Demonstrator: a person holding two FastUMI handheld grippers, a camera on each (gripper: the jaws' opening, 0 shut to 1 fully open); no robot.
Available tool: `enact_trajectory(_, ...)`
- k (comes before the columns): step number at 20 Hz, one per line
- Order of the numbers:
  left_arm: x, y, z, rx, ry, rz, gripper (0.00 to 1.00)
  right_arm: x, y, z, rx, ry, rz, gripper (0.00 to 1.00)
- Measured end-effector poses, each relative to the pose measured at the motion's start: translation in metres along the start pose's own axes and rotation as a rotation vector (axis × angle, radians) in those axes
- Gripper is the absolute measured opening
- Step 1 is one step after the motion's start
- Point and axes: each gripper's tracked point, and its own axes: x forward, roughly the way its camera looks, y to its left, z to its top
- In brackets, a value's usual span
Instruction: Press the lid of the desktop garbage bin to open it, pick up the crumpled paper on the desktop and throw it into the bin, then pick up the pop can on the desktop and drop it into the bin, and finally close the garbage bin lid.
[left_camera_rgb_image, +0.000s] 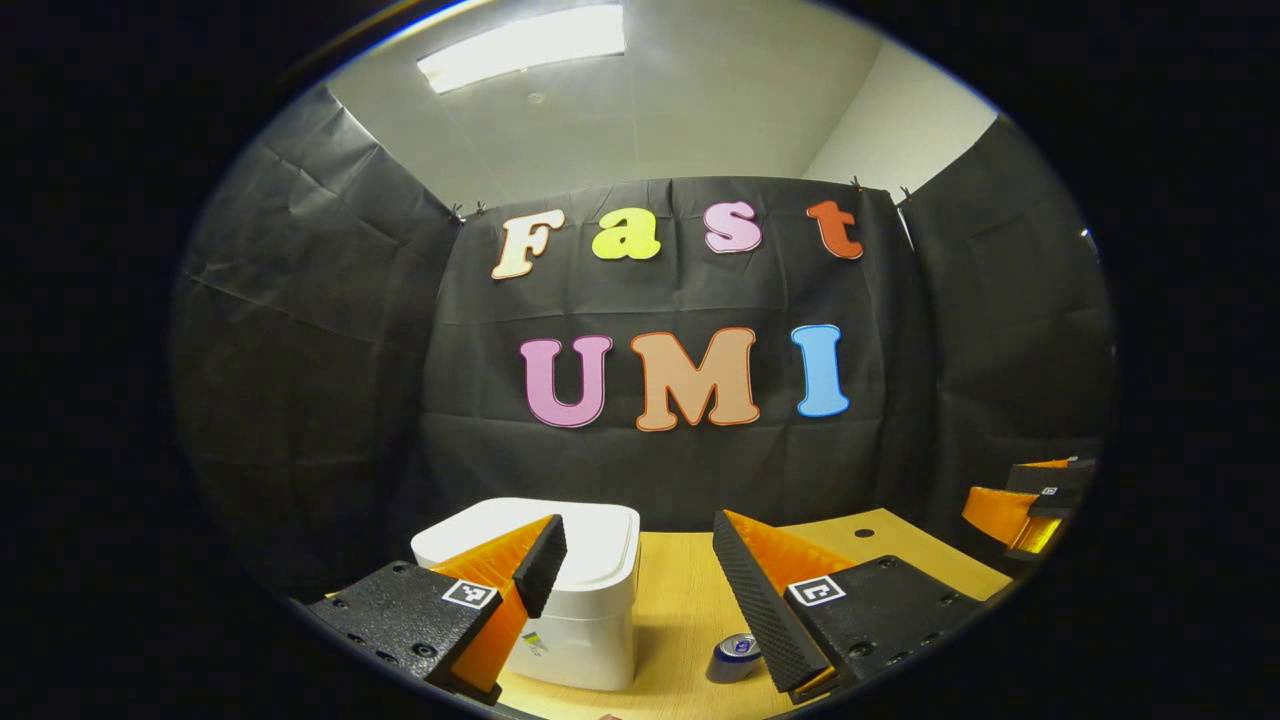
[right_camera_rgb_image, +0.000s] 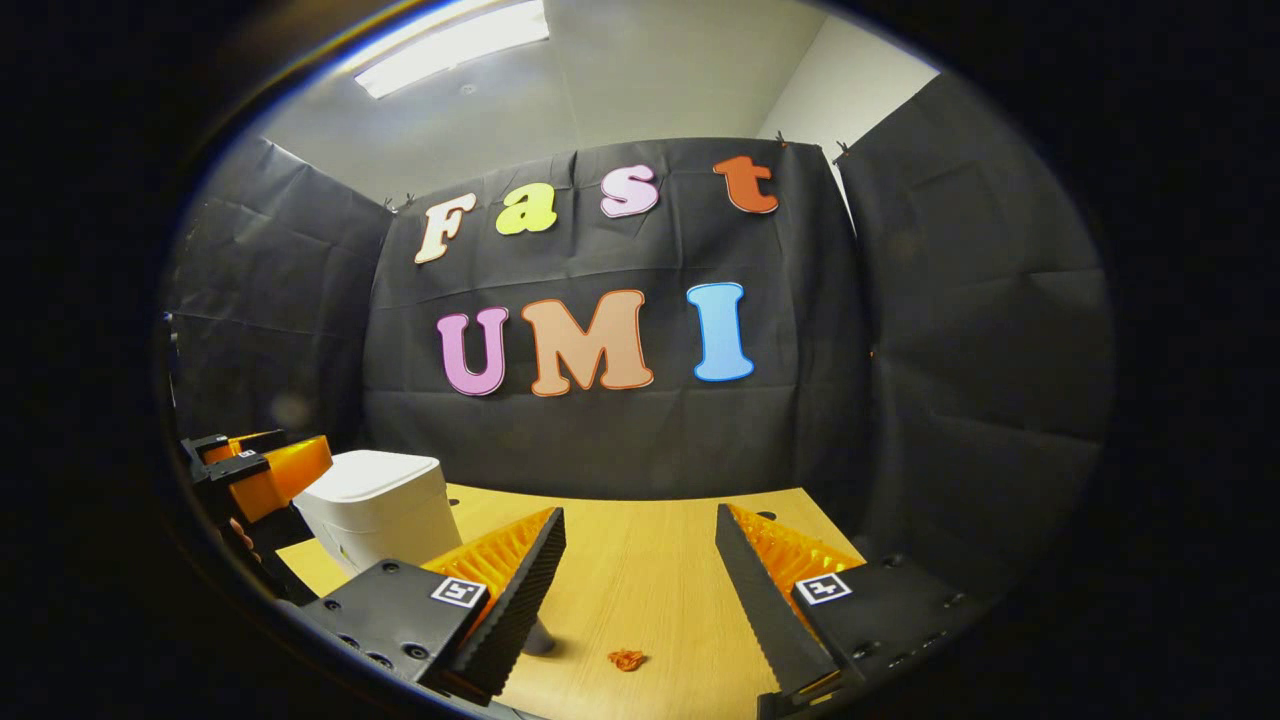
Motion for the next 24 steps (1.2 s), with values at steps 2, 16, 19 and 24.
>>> enact_trajectory(2, 0.001, 0.001, 0.002, 0.004, -0.004, 0.003, 0.90, 0.001, 0.003, -0.002, -0.004, 0.003, 0.009, 0.96)
enact_trajectory(16, 0.003, 0.026, 0.011, 0.045, -0.033, 0.089, 0.41, 0.001, -0.002, -0.002, 0.033, -0.008, 0.007, 0.96)
enact_trajectory(19, 0.004, 0.036, 0.011, 0.031, -0.034, 0.132, 0.19, 0.003, -0.003, -0.004, 0.048, -0.005, 0.007, 0.96)
enact_trajectory(24, 0.007, 0.065, -0.010, 0.009, 0.021, 0.212, 0.07, 0.003, -0.004, -0.005, 0.061, 0.000, 0.014, 0.96)
